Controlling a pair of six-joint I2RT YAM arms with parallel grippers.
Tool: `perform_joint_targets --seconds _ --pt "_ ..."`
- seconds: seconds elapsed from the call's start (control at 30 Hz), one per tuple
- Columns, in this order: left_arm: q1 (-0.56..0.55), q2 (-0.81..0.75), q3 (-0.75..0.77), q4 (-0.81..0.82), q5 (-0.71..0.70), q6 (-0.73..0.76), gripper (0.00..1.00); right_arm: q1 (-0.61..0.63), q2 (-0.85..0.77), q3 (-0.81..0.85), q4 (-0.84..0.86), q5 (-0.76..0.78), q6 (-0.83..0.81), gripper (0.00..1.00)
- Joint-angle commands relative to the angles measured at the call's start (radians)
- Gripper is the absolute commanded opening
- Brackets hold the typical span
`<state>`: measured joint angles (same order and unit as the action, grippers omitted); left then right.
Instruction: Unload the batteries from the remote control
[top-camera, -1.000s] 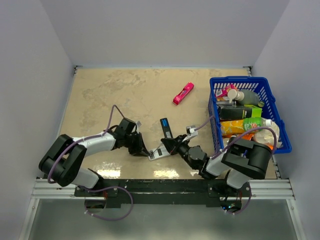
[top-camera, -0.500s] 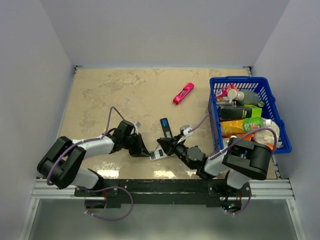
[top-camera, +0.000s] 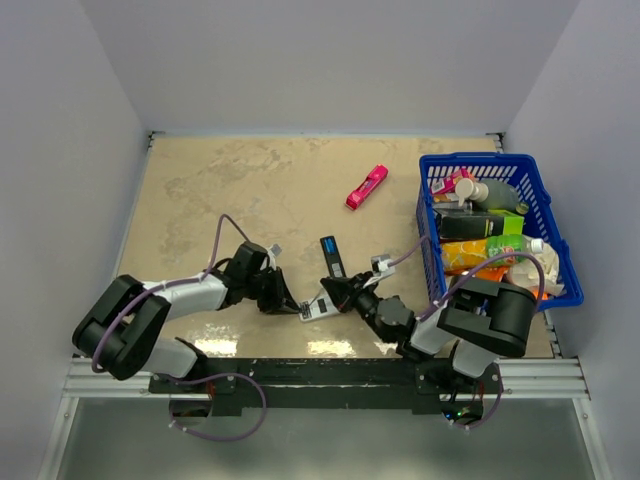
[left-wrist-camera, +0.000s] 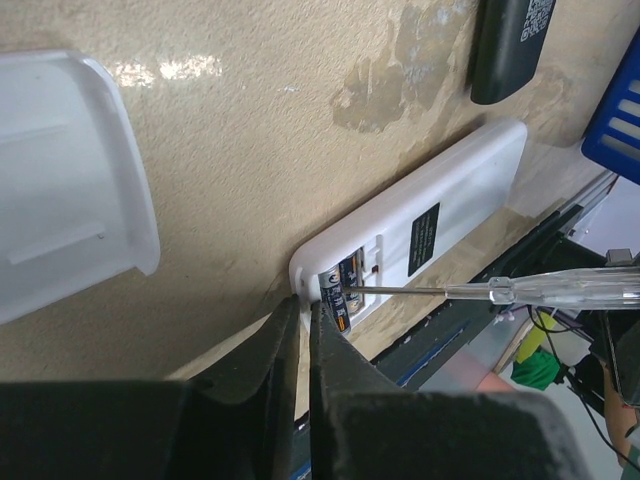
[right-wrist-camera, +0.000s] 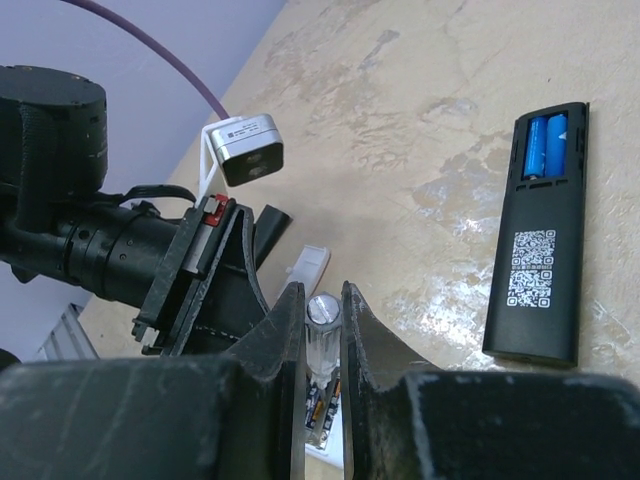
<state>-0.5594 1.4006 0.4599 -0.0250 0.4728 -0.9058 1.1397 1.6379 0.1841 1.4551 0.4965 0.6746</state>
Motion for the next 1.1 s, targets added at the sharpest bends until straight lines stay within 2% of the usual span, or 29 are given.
perform_joint_targets --seconds 0.0,0.13,0.33,0.7,1.0,1.07 --pt "-0.023 -0.008 0.003 -0.052 -0.039 0.03 0.0 0.011 -0.027 0.012 -0.073 -0.059 0.025 0.0" --pt "-0.023 -0.04 0.01 -0.033 0.026 0.025 0.0 0.006 -0.105 0.046 -0.172 -0.056 0.008 0.0" --pt "-0.023 -0.068 0.078 -0.141 -0.02 0.065 0.0 0.006 -0.161 0.121 -0.291 -0.059 -0.038 0.0" --pt "-0.004 -0.081 0.22 -0.432 -0.296 0.137 0.0 0.002 -0.101 0.213 -0.351 -0.059 -0.081 0.0" --pt "0.13 -0.138 0.23 -0.472 -0.287 0.202 0.0 -0.011 -0.093 0.294 -0.427 -0.078 -0.144 0.0" --pt "0.138 -0.156 0.238 -0.467 -0.28 0.212 0.05 -0.015 -0.096 0.317 -0.444 -0.078 -0.161 0.0"
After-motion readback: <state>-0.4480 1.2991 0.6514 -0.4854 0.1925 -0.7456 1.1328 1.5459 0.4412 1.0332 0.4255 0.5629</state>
